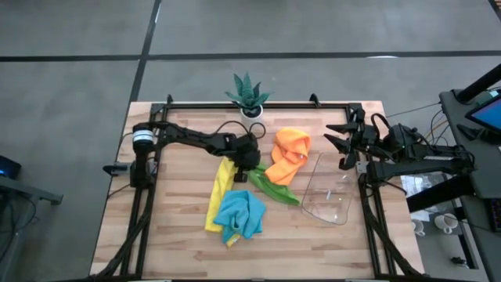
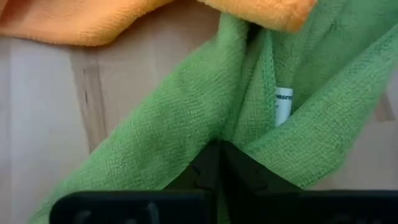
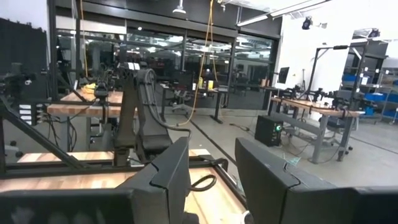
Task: Roll microfiber towels into tight, uniform cylinder then place into a basket
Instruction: Move the green microfiber cloth from center to top left, then move the blue microfiber cloth from center to top left
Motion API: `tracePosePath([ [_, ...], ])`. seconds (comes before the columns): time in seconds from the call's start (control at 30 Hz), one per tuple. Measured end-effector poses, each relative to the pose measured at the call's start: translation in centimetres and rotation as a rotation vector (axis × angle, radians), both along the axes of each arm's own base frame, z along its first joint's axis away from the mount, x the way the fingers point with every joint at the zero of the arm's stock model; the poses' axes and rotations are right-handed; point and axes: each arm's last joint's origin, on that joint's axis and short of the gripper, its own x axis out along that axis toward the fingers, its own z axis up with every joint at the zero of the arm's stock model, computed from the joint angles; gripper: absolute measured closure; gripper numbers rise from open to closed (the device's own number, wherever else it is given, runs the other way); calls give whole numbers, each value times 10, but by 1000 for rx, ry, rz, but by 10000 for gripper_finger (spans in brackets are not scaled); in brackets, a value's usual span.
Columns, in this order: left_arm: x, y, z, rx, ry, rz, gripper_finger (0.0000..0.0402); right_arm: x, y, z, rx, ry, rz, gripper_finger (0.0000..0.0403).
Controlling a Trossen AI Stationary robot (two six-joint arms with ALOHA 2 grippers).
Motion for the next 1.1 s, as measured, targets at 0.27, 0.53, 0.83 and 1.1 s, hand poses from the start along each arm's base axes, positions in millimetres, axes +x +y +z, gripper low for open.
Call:
tracePosePath([
  [0.27,-28,4,12,60,226,71,401,0,0,0,2,0,0,275],
  [0.53,-76,31,38,230,481,208,402,0,0,-1,4,7,1,275],
  [0.83,-120,102,52,341,576,469,402,0,0,-2,5,23,0,275],
  [1.1,-127,84,121,309,272,520,401,0,0,-2,-3,24,0,275],
])
